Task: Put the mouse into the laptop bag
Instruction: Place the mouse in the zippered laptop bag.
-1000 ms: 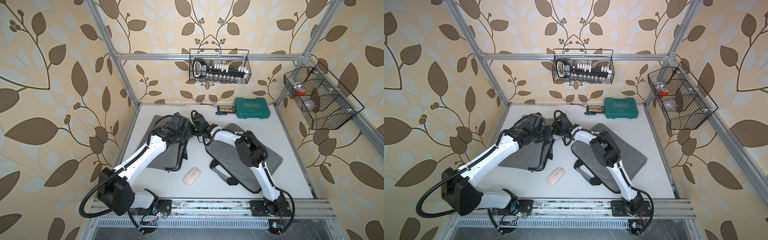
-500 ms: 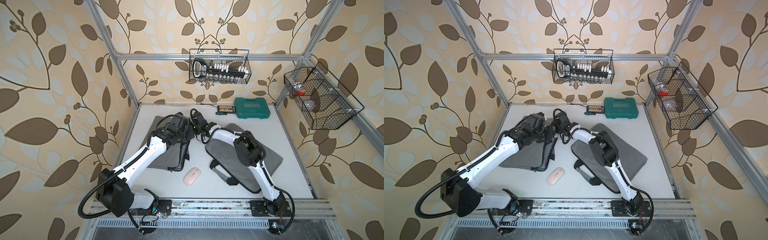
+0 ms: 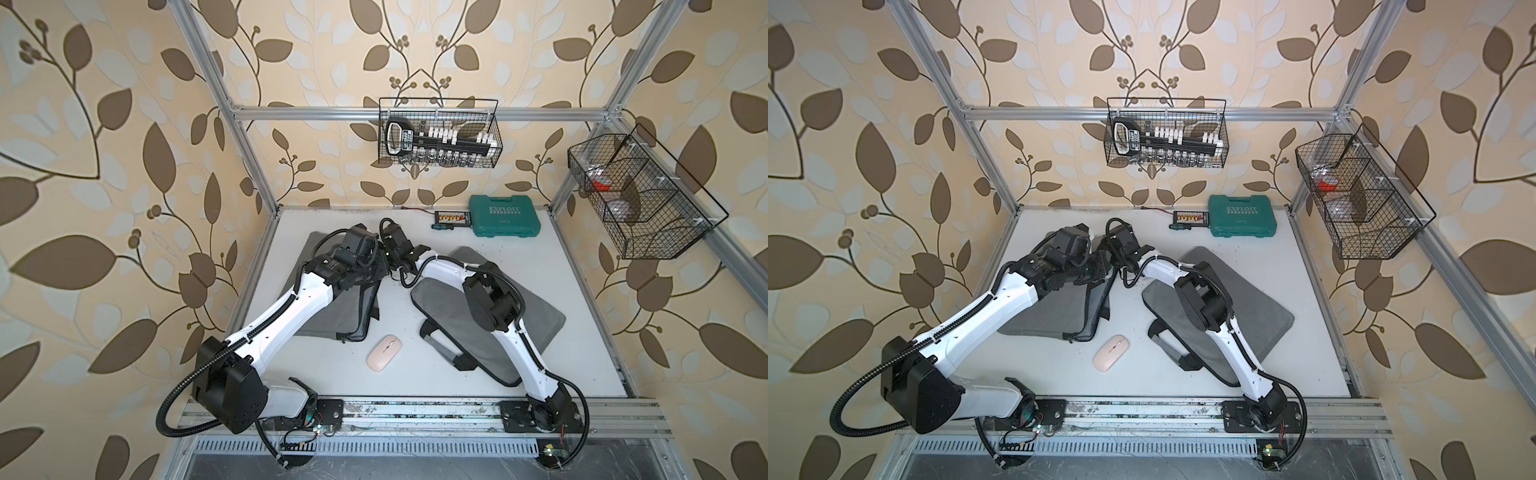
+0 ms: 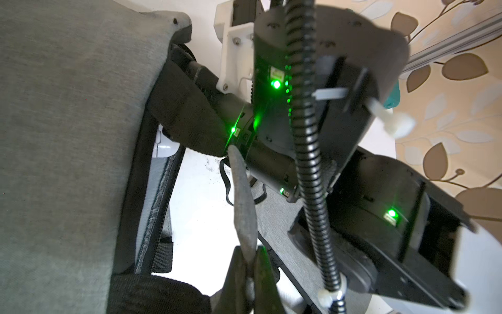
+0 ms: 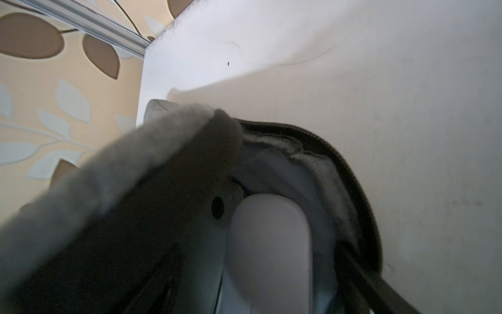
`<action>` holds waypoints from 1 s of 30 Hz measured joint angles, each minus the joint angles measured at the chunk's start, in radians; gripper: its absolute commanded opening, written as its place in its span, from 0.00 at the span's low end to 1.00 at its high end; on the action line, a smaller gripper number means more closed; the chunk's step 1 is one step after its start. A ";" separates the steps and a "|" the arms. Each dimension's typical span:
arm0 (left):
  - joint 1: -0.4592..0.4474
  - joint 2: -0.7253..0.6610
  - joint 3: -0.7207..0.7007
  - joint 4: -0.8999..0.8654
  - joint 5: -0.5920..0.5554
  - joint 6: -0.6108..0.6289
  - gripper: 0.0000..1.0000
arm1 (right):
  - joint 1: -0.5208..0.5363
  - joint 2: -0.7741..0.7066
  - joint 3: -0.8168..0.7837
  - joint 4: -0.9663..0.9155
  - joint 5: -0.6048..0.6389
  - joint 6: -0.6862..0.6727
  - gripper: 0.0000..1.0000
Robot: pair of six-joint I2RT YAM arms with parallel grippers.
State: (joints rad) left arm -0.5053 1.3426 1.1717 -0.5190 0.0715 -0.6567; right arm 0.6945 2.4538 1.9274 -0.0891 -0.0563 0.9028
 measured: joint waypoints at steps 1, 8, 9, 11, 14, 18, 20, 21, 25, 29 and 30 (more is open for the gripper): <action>0.000 0.000 0.000 0.000 0.000 0.000 0.00 | 0.000 -0.015 -0.037 0.020 0.000 -0.005 0.71; -0.007 0.000 -0.003 0.000 0.000 0.000 0.00 | 0.000 -0.216 -0.368 0.135 -0.002 -0.035 0.53; -0.007 0.000 -0.005 0.000 0.000 0.000 0.00 | 0.000 -0.237 -0.397 0.155 -0.004 -0.039 0.50; -0.008 0.000 -0.007 0.000 0.000 0.000 0.00 | 0.000 -0.266 -0.434 0.193 -0.013 -0.050 0.42; -0.011 -0.001 -0.009 0.000 0.000 0.000 0.00 | 0.000 -0.272 -0.451 0.246 -0.036 -0.061 0.31; -0.011 -0.001 -0.009 0.000 -0.001 0.000 0.00 | 0.000 -0.262 -0.450 0.280 -0.059 -0.064 0.24; -0.011 -0.001 -0.009 0.000 0.000 0.000 0.00 | 0.000 -0.239 -0.434 0.278 -0.061 -0.066 0.19; -0.011 -0.002 -0.009 0.000 0.000 0.000 0.00 | 0.001 -0.220 -0.418 0.269 -0.060 -0.065 0.18; -0.011 -0.002 -0.009 0.000 0.000 0.000 0.00 | 0.005 -0.161 -0.363 0.248 -0.046 -0.058 0.15; -0.011 -0.002 -0.009 0.000 0.000 0.000 0.00 | 0.018 -0.154 -0.332 0.211 -0.016 -0.059 0.15; -0.011 -0.002 -0.009 0.000 0.000 0.000 0.00 | 0.022 -0.150 -0.323 0.204 -0.006 -0.059 0.15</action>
State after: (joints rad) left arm -0.5167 1.3411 1.1629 -0.5190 0.0711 -0.6567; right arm 0.7162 2.3035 1.6039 0.1146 -0.0620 0.8436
